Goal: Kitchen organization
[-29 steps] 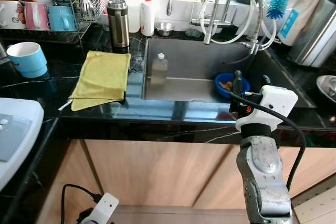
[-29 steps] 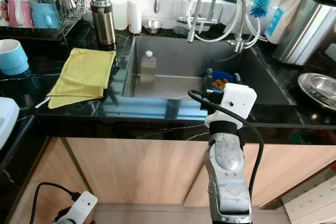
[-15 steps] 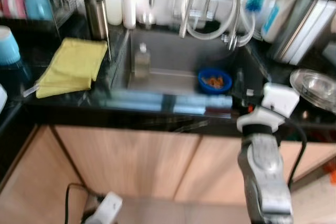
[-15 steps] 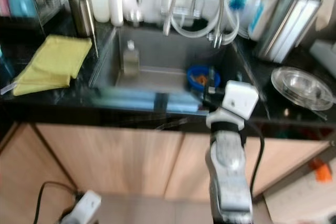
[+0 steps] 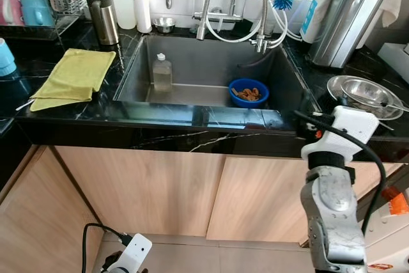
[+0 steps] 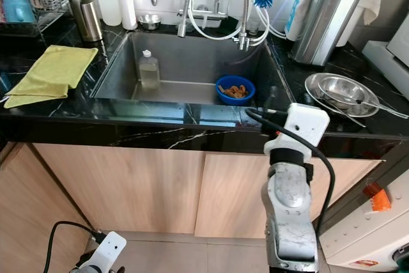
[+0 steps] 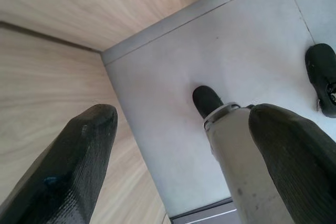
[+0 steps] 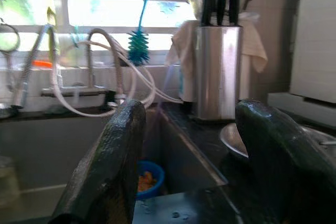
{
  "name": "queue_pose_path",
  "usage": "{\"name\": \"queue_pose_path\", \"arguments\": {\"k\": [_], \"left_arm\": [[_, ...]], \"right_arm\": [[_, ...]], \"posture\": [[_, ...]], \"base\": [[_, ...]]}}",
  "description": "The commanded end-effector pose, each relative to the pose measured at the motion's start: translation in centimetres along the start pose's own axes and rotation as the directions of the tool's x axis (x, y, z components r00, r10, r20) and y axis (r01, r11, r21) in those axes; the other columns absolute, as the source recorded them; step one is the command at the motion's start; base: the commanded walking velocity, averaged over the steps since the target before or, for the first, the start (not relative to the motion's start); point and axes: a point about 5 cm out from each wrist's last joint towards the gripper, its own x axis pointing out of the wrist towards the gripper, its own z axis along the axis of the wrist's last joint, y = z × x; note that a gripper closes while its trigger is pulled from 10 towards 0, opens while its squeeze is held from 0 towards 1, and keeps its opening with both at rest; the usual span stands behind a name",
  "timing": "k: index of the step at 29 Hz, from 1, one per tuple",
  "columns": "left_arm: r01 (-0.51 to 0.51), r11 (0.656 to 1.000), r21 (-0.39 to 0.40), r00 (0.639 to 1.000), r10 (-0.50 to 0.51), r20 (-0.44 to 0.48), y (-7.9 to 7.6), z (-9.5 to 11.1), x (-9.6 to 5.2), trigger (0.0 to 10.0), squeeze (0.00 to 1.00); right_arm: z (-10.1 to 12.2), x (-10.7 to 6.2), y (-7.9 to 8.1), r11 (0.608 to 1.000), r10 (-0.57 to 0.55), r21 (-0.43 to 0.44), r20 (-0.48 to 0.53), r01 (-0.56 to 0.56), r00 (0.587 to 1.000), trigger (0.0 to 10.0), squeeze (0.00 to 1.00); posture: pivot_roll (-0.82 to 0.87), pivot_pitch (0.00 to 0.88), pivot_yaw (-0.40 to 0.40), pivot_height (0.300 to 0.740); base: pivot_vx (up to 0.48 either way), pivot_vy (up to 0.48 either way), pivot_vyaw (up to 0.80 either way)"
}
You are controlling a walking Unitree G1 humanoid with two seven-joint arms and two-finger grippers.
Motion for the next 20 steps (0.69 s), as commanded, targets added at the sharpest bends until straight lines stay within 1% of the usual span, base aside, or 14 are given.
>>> {"name": "queue_pose_path", "arguments": {"k": [1, 3, 5, 8, 10, 12, 15, 20], "left_arm": [[0.004, 1.000, 0.004, 1.000, -0.004, -0.001, 0.2, 0.0, 0.0, 10.0, 0.00], [0.004, 1.000, 0.000, 1.000, -0.004, 0.001, 0.2, 0.1, 0.0, 10.0, 0.00], [0.006, 1.000, -0.004, 1.000, -0.006, 0.003, 0.2, 0.1, 0.0, 10.0, 0.00], [0.007, 1.000, -0.004, 1.000, -0.007, 0.005, 0.2, 0.1, 0.0, 10.0, 0.00], [0.006, 1.000, -0.003, 1.000, -0.006, 0.005, 0.2, 0.2, 0.0, 10.0, 0.00], [0.005, 1.000, -0.005, 1.000, -0.004, 0.004, 0.2, 0.2, 0.0, 10.0, 0.00], [0.004, 1.000, -0.003, 1.000, -0.004, 0.000, 0.2, 0.2, 0.0, 10.0, 0.00], [0.004, 1.000, -0.002, 1.000, -0.004, -0.001, 0.2, 0.2, 0.0, 10.0, 0.00]], "right_arm": [[-1.0, 0.2, -2.1, 0.995, -0.092, -0.038, -0.060, 0.090, 0.994, 10.0, 0.00], [-1.4, 0.2, -3.0, 0.990, -0.137, -0.029, -0.083, 0.135, 0.987, 10.0, 0.00], [-1.6, 0.2, -3.4, 0.988, -0.151, -0.016, -0.096, 0.151, 0.984, 10.0, 0.00], [-1.5, 0.2, -2.0, 0.997, -0.071, 0.005, -0.098, 0.072, 0.993, 10.0, 0.00], [-1.3, 0.2, -1.2, 0.999, -0.044, 0.021, -0.082, 0.046, 0.996, 10.0, 0.00], [-1.3, 0.2, -0.2, 0.999, -0.024, 0.039, -0.093, 0.027, 0.995, 10.0, 0.00], [-1.4, 0.3, 0.3, 0.998, -0.015, 0.056, -0.094, 0.020, 0.995, 10.0, 0.00], [-1.2, 0.4, 0.3, 0.998, -0.012, 0.057, -0.089, 0.017, 0.996, 10.0, 0.00]], "posture": [[0.10, 0.053, -0.093, 0.740], [0.10, 0.053, -0.093, 0.740], [0.10, 0.054, -0.092, 0.740], [0.10, 0.056, -0.090, 0.740], [0.10, 0.056, -0.091, 0.740], [0.10, 0.056, -0.091, 0.740], [0.11, 0.056, -0.092, 0.740], [0.10, 0.056, -0.092, 0.740]], "base": [[0.000, 0.000, 0.00], [0.000, 0.000, 0.00], [0.000, 0.000, 0.00], [0.000, 0.000, 0.00], [0.000, 0.000, 0.00], [0.000, 0.000, 0.00], [0.000, 0.000, 0.00], [0.000, 0.000, 0.00]]}}
